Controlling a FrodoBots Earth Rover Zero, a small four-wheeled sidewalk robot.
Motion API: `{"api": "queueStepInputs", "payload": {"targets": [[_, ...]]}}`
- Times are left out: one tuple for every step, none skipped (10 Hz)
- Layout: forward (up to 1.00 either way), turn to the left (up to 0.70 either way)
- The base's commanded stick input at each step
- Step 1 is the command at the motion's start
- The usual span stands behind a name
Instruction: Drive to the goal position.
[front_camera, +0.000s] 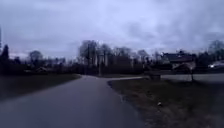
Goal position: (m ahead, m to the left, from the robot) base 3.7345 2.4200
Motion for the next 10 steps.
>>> {"api": "queueStepInputs", "payload": {"targets": [[0.70,0.00],[0.70,0.00],[0.70,0.00],[0.70,0.00],[0.70,0.00],[0.70,0.00],[0.70,0.00],[0.70,0.00],[0.70,0.00],[0.70,0.00]]}}
